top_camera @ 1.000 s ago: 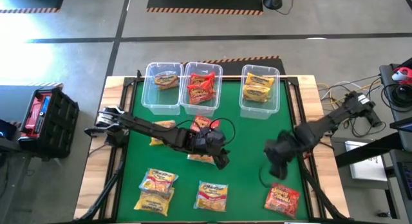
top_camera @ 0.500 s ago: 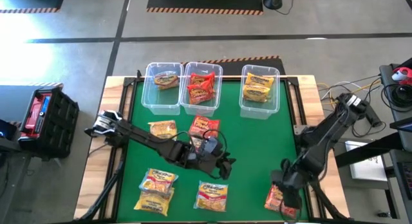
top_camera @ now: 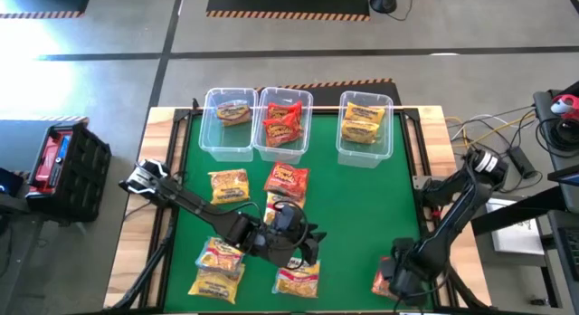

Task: Sort Maruchan noodles
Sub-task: Put the bottom orange noodle pack into the top center transparent bin

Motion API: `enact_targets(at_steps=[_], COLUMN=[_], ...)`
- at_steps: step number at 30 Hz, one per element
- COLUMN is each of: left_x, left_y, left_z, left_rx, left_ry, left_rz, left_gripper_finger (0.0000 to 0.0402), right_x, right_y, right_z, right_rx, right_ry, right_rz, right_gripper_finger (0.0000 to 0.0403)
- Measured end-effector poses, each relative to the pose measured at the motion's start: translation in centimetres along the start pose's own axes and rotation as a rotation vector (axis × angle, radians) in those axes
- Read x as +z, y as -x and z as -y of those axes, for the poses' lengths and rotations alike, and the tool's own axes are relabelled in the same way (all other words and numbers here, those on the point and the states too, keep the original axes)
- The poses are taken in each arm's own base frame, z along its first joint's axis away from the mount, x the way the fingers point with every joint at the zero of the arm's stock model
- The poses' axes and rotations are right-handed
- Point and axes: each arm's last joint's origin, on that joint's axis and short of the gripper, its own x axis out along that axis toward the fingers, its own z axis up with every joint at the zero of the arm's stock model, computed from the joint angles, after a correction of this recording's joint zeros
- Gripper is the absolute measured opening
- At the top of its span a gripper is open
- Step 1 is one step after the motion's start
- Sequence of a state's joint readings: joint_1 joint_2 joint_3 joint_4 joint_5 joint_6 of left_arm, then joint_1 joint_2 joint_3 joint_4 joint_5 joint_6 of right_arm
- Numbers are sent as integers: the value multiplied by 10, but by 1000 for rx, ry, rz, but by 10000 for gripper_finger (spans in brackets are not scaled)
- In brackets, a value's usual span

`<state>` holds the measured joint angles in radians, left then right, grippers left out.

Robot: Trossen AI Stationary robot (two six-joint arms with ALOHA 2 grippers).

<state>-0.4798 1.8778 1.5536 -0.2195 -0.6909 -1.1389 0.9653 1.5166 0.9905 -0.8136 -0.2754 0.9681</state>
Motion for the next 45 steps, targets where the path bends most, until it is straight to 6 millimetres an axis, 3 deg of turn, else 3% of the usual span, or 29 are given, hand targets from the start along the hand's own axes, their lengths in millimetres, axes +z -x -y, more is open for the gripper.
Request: enact_targets(at_steps=[6,13,20,26,30,33,40,45], left_x=[0,1,4,11,16,23,53,68], left_y=[1,1,-1,-4,-9,-14,-17,-18], left_z=[0,0,-2,-4,-7,-11,-27,-30], left_rx=[5,24,52,67,70,26,58,49], left_ry=[0,-19,-69,-131,-206,-265,-296,-347], left_rz=[17,51,96,108,88,-14,-114,-118], left_gripper_finger=[170,170,170,170,170,170,170,170], right_x=[6,21,49,73,83,84,69,69], right_y=[-5,3,17,26,44,62,94,91], right_z=[1,15,56,103,122,129,112,110], right_rx=[-76,-270,-554,-612,-561,-421,74,70], right_ry=[67,68,-15,-149,-218,-242,-7,7], right_rz=[91,320,474,433,425,412,390,405], right_gripper_finger=[176,176,176,176,176,175,175,175])
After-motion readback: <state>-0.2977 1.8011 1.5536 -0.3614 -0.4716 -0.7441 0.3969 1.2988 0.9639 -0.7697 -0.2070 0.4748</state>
